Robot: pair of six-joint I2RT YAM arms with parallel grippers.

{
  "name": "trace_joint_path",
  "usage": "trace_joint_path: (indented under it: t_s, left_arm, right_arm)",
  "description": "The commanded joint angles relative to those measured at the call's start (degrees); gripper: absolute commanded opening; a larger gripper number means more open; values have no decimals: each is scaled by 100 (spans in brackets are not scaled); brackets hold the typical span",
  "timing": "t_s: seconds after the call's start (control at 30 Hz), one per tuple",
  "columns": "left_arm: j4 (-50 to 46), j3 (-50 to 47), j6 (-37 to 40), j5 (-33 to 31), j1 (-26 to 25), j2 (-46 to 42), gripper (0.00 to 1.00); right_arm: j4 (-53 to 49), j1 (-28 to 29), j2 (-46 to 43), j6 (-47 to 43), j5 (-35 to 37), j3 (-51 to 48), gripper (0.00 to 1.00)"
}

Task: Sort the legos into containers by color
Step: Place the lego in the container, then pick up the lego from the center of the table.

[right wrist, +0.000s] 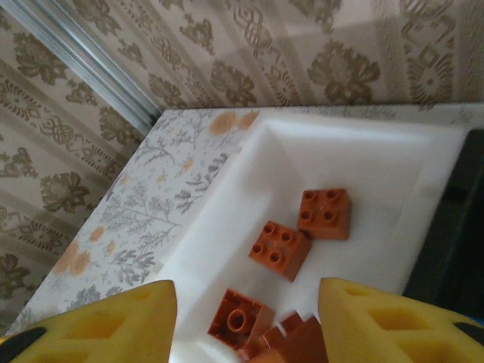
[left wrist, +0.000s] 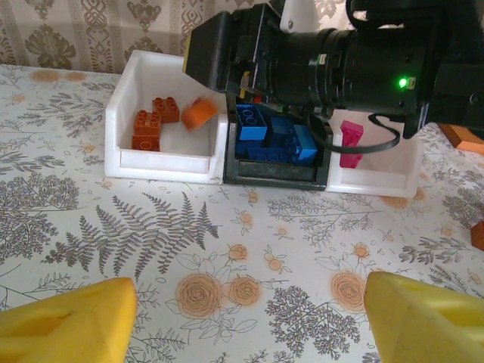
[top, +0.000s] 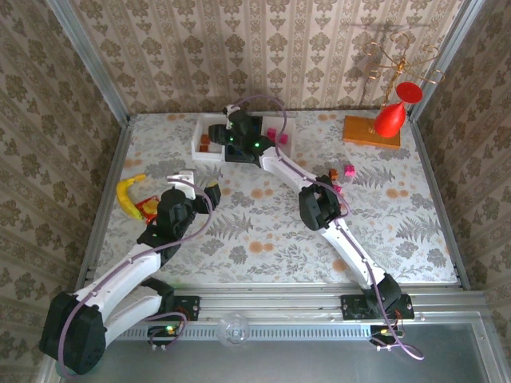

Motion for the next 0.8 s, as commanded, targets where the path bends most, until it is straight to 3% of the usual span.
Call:
trace_joint_path:
  t_s: [0.0, 0.17, 0.43, 0.6, 0.77]
  left_arm:
    - [193, -52, -70, 178, 45, -27, 80]
    - [491, -52, 15, 769, 39, 73, 80]
    - [926, 348, 405, 2289, -387, 844, 80]
    - [1084, 577, 544, 2754, -804, 1399, 80]
    - [1025, 739, 647, 2801, -1056, 1694, 81]
  right_arm:
    - [-283, -103, -290, -174, -182, 154, 62]
    - [-485, -228, -1461, -386, -604, -1154, 68]
    - [-54, -651, -4906, -772, -102, -6141, 74]
    - [-738, -887, -6269, -996, 725, -7771, 76]
    - [-1191, -1028, -7001, -1084, 1510, -8735, 80]
